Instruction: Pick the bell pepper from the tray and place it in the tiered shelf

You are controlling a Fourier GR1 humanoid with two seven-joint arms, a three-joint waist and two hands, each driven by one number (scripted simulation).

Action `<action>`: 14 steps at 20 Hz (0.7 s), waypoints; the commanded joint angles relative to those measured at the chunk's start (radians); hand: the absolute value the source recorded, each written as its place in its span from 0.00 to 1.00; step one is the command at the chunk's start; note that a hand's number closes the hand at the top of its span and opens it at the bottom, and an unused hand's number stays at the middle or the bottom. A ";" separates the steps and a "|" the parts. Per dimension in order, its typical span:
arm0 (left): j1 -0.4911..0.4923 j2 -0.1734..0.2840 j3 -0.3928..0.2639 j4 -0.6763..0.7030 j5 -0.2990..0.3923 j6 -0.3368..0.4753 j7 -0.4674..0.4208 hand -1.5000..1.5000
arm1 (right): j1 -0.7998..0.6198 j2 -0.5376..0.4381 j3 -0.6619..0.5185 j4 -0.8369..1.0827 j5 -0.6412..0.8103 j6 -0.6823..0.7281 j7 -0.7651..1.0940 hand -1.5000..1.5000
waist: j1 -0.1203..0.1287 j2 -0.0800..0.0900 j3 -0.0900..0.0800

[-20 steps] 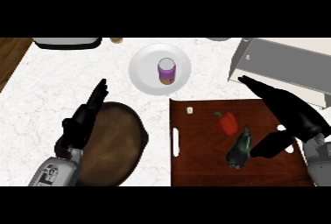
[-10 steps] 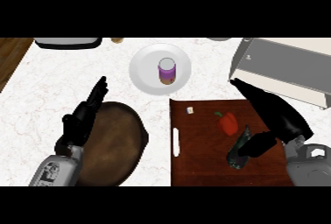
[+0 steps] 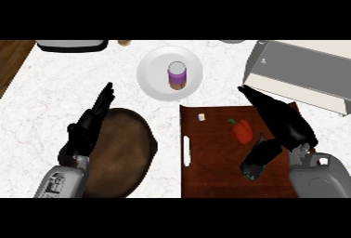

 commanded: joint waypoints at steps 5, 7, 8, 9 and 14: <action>-0.027 -0.009 0.049 0.036 -0.006 -0.052 -0.010 0.50 | 0.018 0.025 -0.033 0.064 0.082 0.033 -0.075 0.00 | -0.002 0.000 0.000; 0.030 -0.034 0.011 0.010 -0.046 -0.019 -0.024 0.50 | 0.081 0.038 0.012 0.083 0.141 -0.037 -0.119 0.00 | -0.001 0.000 0.000; 0.006 -0.019 0.025 -0.079 -0.031 -0.038 0.085 0.50 | 0.036 0.049 -0.012 0.055 0.126 0.036 -0.063 0.00 | 0.000 0.000 0.000; 0.003 -0.064 -0.011 -0.035 -0.059 -0.003 0.043 0.50 | 0.094 -0.003 -0.036 0.060 0.126 0.004 -0.133 0.00 | -0.003 0.000 0.000; 0.011 -0.024 0.057 0.025 -0.040 -0.059 -0.029 0.50 | 0.069 0.085 0.003 0.189 0.232 -0.087 -0.172 0.00 | 0.000 0.001 0.000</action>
